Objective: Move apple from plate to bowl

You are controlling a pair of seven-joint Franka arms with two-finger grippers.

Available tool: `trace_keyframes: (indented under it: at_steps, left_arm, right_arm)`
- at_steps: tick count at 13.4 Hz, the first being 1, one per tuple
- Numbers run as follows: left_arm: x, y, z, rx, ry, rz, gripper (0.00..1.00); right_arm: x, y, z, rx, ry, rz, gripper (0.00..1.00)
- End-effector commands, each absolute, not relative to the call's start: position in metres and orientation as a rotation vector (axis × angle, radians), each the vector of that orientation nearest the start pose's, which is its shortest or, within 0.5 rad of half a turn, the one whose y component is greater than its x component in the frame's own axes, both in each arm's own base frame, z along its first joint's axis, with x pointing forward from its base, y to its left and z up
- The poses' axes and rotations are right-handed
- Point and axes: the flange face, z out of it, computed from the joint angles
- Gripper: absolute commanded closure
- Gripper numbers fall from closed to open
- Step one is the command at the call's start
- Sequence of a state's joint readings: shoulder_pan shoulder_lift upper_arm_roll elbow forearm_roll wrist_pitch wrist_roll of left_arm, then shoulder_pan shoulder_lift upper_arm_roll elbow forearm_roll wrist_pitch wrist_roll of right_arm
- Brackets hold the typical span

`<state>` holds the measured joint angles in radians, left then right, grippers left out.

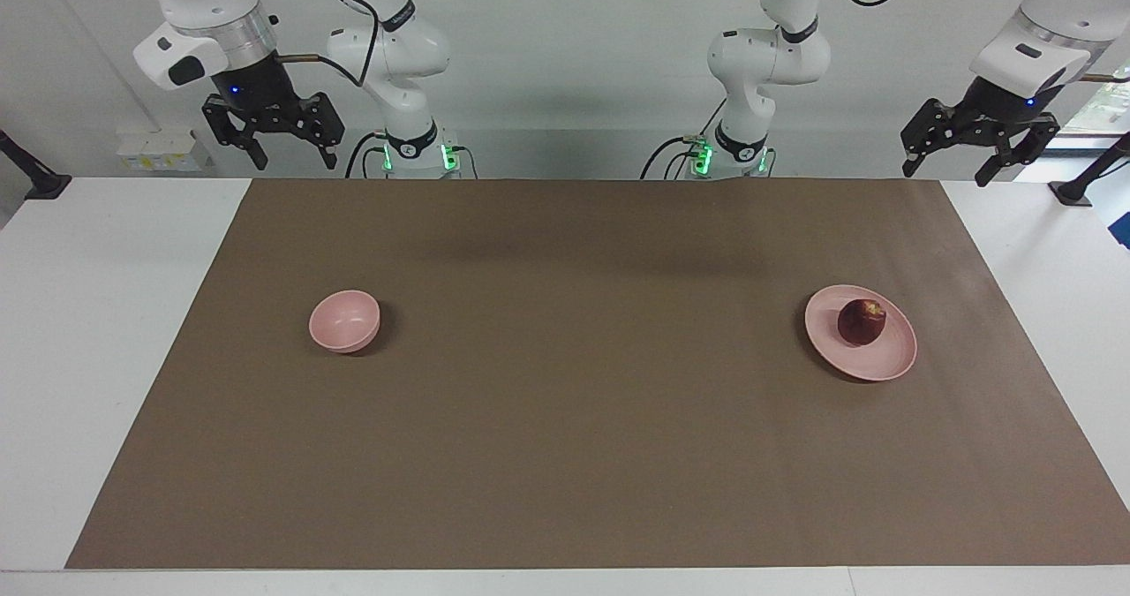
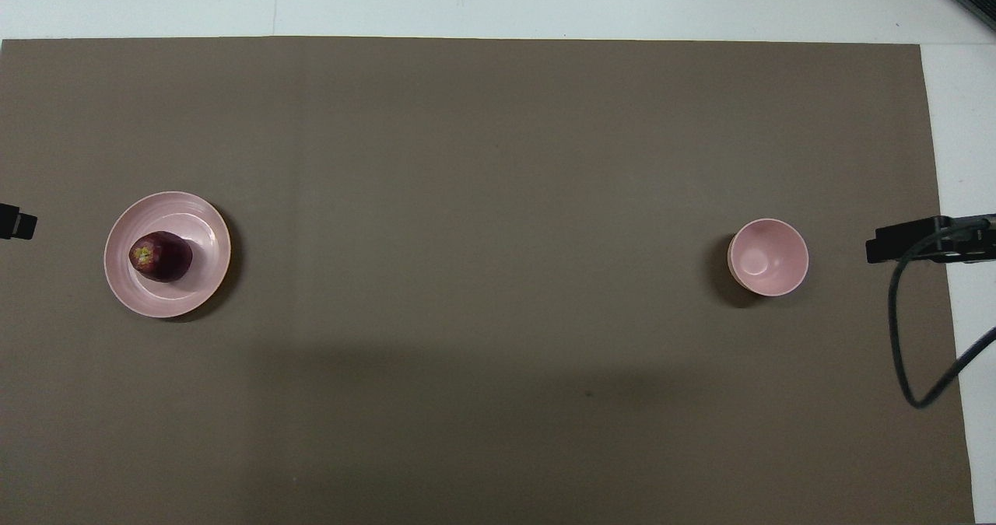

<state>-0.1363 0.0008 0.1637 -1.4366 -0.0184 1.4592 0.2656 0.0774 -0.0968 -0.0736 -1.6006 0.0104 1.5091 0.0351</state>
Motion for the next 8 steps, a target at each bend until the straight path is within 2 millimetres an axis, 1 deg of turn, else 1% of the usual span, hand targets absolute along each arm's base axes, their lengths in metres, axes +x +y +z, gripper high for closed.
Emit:
trace_keyframes:
  at_steps: [1,8]
  left_arm:
    - [0.5373,0.0148,0.6771,-3.133,0.384,-0.033,0.00]
    - [0.5373,0.0148,0.6771,-3.133,0.385,-0.033,0.00]
  right_arm:
    - [0.5126,-0.0018,0.6526,-3.119,0.099,-0.020,0.00]
    - [0.5137,0.0014,0.6533,-3.119,0.090,-0.025,0.00]
